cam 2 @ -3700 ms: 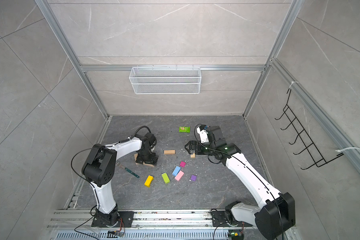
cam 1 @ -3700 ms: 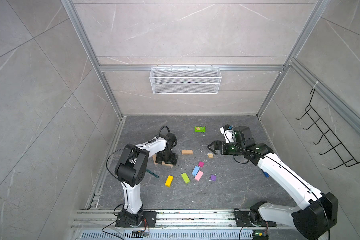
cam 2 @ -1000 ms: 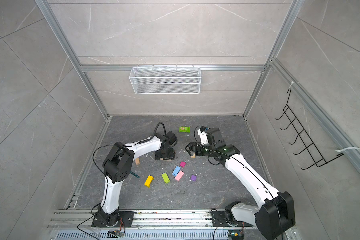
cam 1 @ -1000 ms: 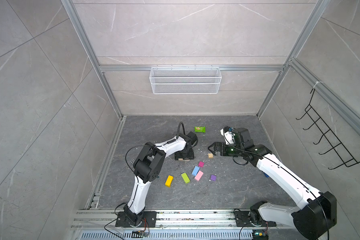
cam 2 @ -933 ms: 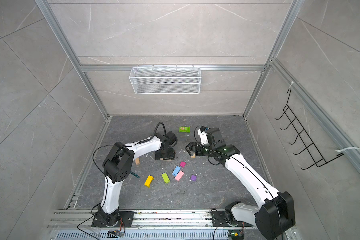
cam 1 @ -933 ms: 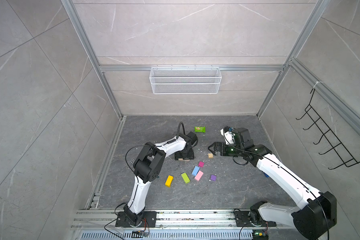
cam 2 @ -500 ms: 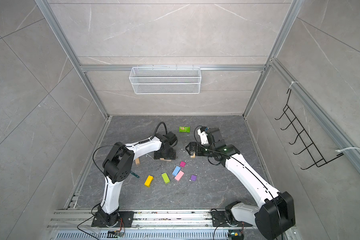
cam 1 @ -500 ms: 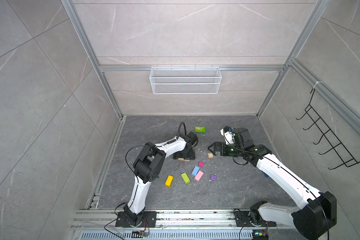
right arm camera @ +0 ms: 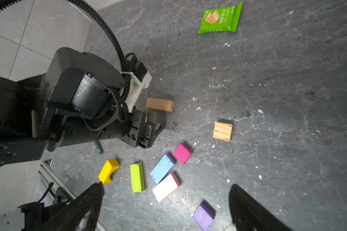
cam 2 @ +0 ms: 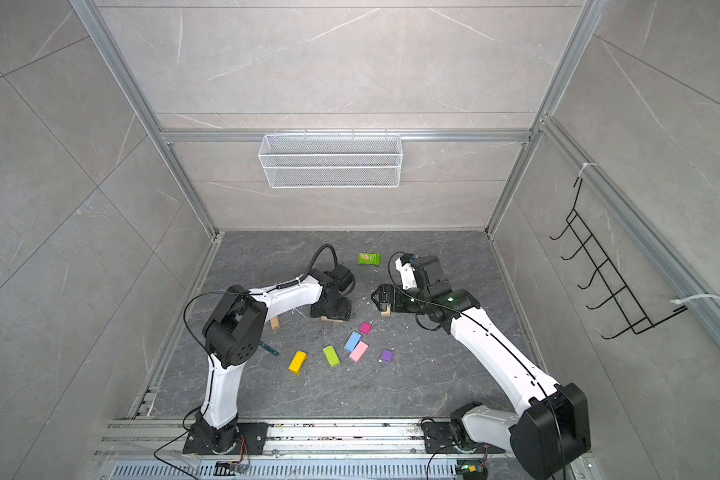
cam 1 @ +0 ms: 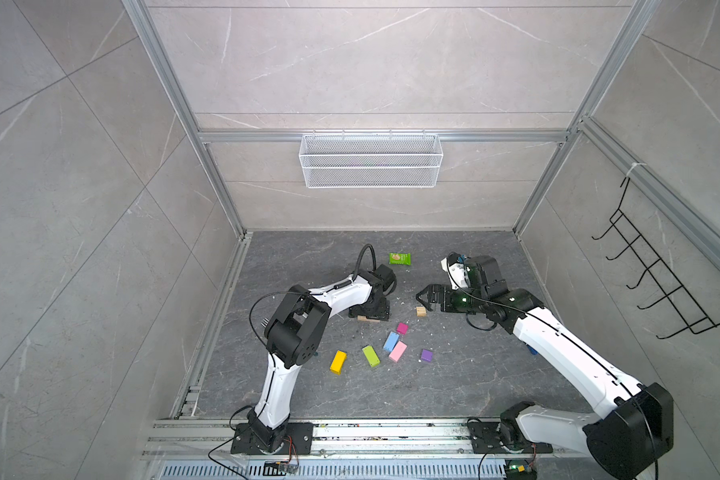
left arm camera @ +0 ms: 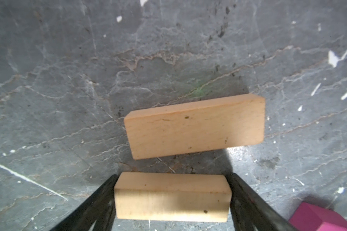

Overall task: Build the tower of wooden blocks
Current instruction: 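Align the held bar above the wood bar on the table with the left gripper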

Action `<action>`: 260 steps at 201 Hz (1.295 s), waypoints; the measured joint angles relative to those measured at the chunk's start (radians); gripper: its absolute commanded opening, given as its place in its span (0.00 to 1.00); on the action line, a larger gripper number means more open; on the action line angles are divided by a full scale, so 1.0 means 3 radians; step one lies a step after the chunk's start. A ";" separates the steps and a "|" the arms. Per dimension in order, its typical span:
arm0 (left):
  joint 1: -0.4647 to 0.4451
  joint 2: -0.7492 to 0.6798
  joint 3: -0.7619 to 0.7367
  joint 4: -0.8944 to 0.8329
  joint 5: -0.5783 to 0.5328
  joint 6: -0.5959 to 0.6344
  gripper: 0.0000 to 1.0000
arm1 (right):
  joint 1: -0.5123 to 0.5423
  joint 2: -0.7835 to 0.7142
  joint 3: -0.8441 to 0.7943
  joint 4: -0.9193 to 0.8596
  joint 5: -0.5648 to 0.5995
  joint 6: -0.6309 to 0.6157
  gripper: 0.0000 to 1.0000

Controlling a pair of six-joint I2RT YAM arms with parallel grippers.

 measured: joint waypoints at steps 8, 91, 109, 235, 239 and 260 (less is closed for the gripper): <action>-0.0003 0.0000 -0.0001 0.0003 0.0000 0.0000 0.78 | 0.0000 -0.0001 0.0000 0.0000 0.0001 0.0000 0.99; -0.0011 0.0000 0.0005 -0.0045 -0.0005 -0.0271 0.68 | 0.0000 -0.0032 0.0000 0.0000 0.0001 0.0000 0.99; -0.0011 0.0001 0.0023 -0.0092 0.0029 -0.0360 0.67 | 0.0000 -0.0036 -0.0004 0.0001 0.0003 0.0000 0.99; -0.0019 0.0192 0.0385 -0.0337 0.0075 -0.0556 0.66 | 0.0000 -0.0043 -0.0032 -0.0013 0.0025 -0.0004 0.99; -0.0019 0.0192 0.0392 -0.0338 0.0074 -0.0556 0.66 | 0.0000 -0.0045 -0.0032 -0.0011 0.0025 -0.0004 0.99; -0.0027 0.0209 0.0453 -0.0365 0.0067 -0.0556 0.66 | 0.0000 -0.0045 -0.0032 -0.0013 0.0025 -0.0004 0.99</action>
